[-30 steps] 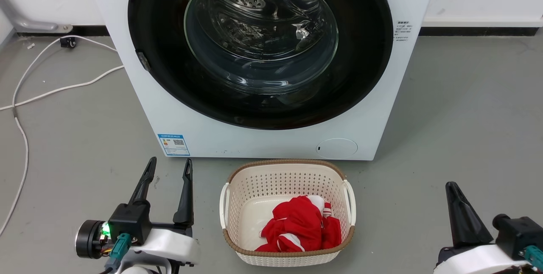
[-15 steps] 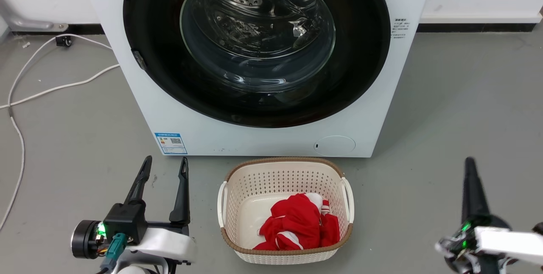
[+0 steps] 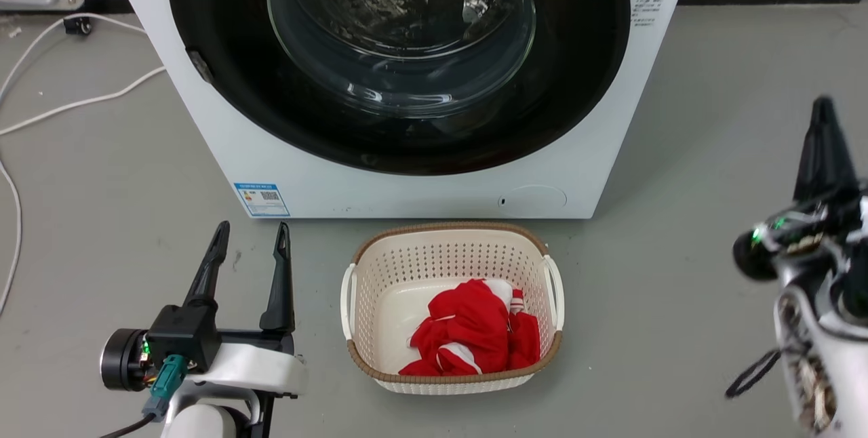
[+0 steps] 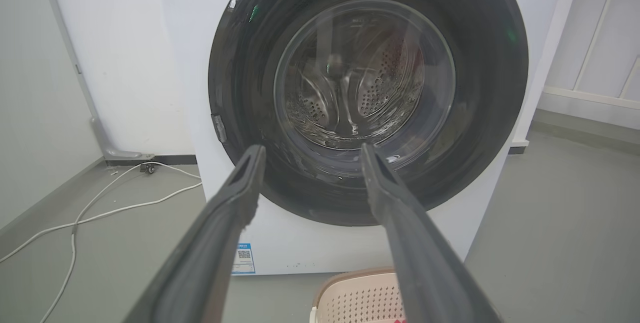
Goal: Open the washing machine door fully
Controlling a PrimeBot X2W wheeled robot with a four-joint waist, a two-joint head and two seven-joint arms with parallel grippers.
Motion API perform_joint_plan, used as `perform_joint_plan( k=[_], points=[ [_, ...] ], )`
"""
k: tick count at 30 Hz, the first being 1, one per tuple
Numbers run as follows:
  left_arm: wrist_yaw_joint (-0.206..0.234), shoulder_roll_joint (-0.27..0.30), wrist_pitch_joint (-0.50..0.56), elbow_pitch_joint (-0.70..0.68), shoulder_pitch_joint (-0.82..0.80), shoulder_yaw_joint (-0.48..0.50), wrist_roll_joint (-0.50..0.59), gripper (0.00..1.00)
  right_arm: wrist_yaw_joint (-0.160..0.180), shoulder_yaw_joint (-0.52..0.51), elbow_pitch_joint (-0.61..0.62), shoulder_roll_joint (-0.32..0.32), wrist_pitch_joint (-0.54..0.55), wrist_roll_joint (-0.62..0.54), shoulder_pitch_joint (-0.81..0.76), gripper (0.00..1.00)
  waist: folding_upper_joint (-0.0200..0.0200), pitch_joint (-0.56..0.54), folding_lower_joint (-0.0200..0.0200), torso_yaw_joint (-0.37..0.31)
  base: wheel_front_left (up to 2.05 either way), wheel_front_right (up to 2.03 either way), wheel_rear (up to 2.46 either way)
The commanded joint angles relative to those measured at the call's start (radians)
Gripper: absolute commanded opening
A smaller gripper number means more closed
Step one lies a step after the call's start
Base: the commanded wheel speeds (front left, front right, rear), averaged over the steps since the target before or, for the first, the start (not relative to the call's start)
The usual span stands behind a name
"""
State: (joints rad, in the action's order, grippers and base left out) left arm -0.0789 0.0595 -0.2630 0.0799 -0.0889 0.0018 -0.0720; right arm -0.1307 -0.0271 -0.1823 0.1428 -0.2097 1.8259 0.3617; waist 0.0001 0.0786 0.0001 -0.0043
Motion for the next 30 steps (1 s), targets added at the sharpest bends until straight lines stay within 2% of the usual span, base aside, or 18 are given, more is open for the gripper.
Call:
perform_joint_plan(
  k=[1,5,6,9,13,16,21,30],
  points=[
    [-0.007,0.004,-0.002,-0.005,-0.017,0.002,0.004,1.00,0.000,0.014,-0.060,0.045,0.012,0.018,0.085,0.00,-0.0001,0.027,-0.0001,0.004,0.00,0.00,0.00],
    [-0.013,0.012,-0.002,-0.016,-0.041,0.002,0.009,1.00,0.000,0.069,-0.194,0.129,0.054,0.043,0.241,0.00,-0.0001,0.066,-0.0001,0.014,0.00,0.00,0.00],
    [-0.013,0.012,-0.002,-0.016,-0.041,0.002,0.009,1.00,0.000,0.069,-0.194,0.129,0.054,0.043,0.241,0.00,-0.0001,0.066,-0.0001,0.014,0.00,0.00,0.00],
    [-0.016,0.016,-0.002,-0.026,-0.060,-0.001,0.015,1.00,0.000,0.141,-0.287,0.185,0.095,0.029,0.348,0.00,-0.0001,0.093,-0.0001,0.023,0.00,0.00,0.00],
    [-0.025,0.019,-0.002,-0.040,-0.082,-0.005,0.017,1.00,0.000,0.250,-0.394,0.258,0.193,0.014,0.495,0.00,-0.0001,0.126,-0.0001,0.037,0.00,0.00,0.00],
    [-0.025,0.024,-0.002,-0.051,-0.092,-0.005,0.018,1.00,0.000,0.333,-0.471,0.283,0.280,0.013,0.598,0.00,-0.0001,0.150,-0.0001,0.044,0.00,0.00,0.00],
    [-0.030,0.024,-0.002,-0.064,-0.111,0.000,0.015,1.00,0.000,0.457,-0.591,0.282,0.396,-0.004,0.764,0.00,-0.0001,0.183,-0.0001,0.053,0.00,0.00,0.00],
    [-0.037,0.023,-0.002,-0.084,-0.147,-0.004,0.012,1.00,0.000,0.590,-0.892,0.215,0.432,-0.059,1.025,0.00,-0.0001,0.248,-0.0001,0.075,0.00,0.00,0.00]
  ],
)
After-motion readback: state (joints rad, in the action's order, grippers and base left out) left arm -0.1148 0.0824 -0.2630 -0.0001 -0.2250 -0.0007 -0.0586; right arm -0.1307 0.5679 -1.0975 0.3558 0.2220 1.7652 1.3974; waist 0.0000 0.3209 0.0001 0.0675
